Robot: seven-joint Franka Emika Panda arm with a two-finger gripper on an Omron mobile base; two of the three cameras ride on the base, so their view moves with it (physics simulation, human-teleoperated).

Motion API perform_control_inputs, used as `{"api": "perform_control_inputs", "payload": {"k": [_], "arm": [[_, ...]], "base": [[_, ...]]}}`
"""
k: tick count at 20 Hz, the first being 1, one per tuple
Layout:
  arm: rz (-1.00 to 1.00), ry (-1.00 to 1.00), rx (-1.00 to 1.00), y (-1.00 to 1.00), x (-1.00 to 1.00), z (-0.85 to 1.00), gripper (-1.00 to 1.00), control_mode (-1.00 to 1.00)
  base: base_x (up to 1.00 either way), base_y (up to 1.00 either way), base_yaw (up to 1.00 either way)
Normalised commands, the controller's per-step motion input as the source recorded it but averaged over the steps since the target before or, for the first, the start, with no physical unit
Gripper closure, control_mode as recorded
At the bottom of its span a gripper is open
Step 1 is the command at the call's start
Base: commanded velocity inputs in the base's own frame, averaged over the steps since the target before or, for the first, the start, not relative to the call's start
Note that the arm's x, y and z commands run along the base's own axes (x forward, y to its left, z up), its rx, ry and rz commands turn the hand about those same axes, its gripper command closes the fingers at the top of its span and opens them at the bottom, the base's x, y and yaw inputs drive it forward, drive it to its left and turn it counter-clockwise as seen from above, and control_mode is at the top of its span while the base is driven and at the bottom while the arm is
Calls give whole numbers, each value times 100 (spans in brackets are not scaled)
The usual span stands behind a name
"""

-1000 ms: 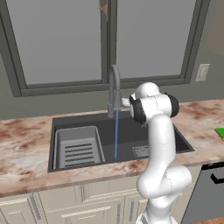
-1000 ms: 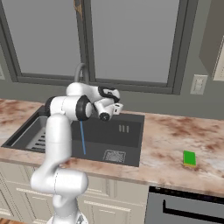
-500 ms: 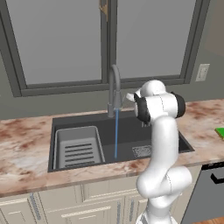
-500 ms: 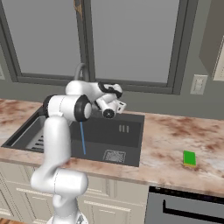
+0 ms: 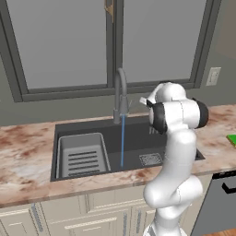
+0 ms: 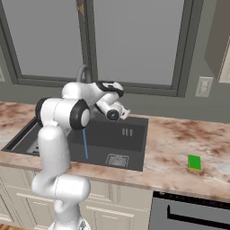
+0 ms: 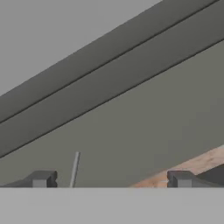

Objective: Soak the sponge with water for a few seconds and then drop it inside the sink.

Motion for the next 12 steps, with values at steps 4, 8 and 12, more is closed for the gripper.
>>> {"api": "perform_control_inputs", "payload": {"k": [4, 8, 12], "arm": [[0, 23, 10, -12, -71, 26, -100, -100], [0, 31, 8, -8, -59, 8, -100, -100], [0, 38, 4, -9, -56, 0, -100, -100]], "base": [[0, 0, 0], [0, 0, 0], [0, 0, 0]]}}
